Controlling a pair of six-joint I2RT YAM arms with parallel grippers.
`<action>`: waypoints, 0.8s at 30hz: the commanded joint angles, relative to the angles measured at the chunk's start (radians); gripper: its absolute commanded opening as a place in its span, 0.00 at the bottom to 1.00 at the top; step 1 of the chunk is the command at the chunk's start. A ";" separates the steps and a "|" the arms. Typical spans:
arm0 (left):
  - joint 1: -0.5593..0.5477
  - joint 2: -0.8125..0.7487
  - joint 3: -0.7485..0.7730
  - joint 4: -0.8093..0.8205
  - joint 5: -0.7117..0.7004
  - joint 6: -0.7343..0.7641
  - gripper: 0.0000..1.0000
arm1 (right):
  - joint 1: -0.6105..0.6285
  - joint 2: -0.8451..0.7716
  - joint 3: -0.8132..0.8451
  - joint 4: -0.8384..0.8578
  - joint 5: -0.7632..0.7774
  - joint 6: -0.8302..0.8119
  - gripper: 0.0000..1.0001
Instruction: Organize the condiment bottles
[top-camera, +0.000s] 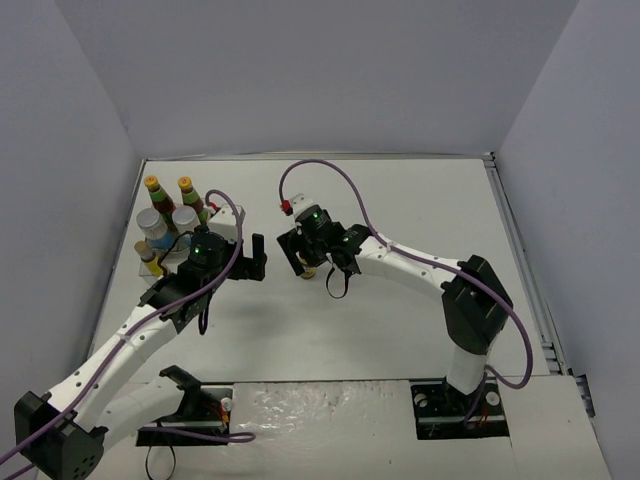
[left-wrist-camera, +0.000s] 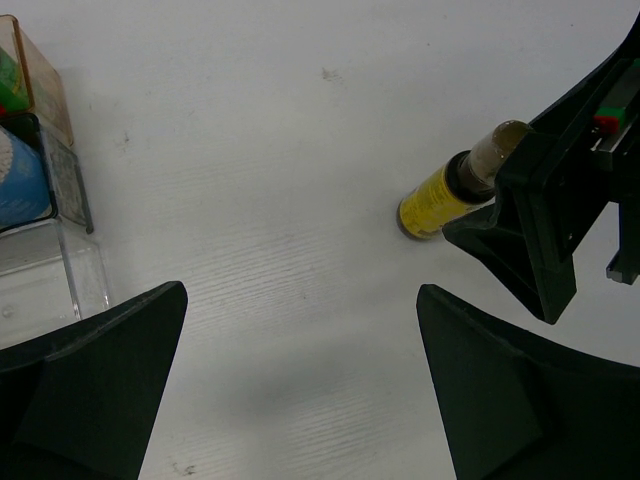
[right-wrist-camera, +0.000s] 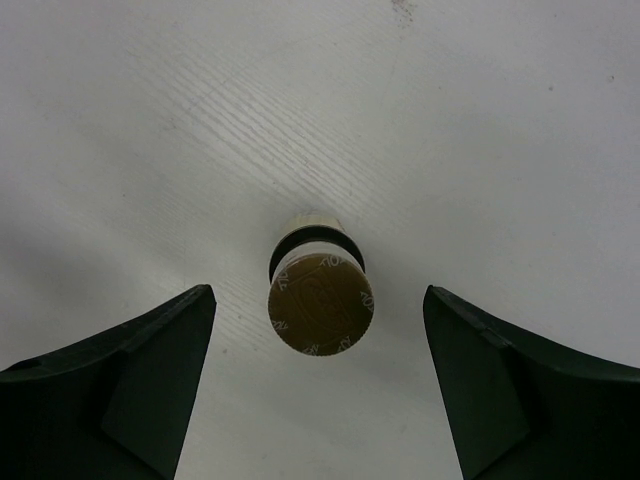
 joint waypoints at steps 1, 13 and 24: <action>0.007 -0.003 0.029 0.064 0.030 -0.006 0.97 | 0.009 -0.070 0.068 -0.009 0.016 0.000 0.85; -0.015 0.147 0.102 0.187 0.191 0.040 0.97 | -0.013 -0.481 -0.106 -0.092 0.183 0.083 1.00; -0.111 0.371 0.196 0.360 0.218 0.040 0.97 | -0.113 -0.791 -0.238 -0.117 0.340 0.159 1.00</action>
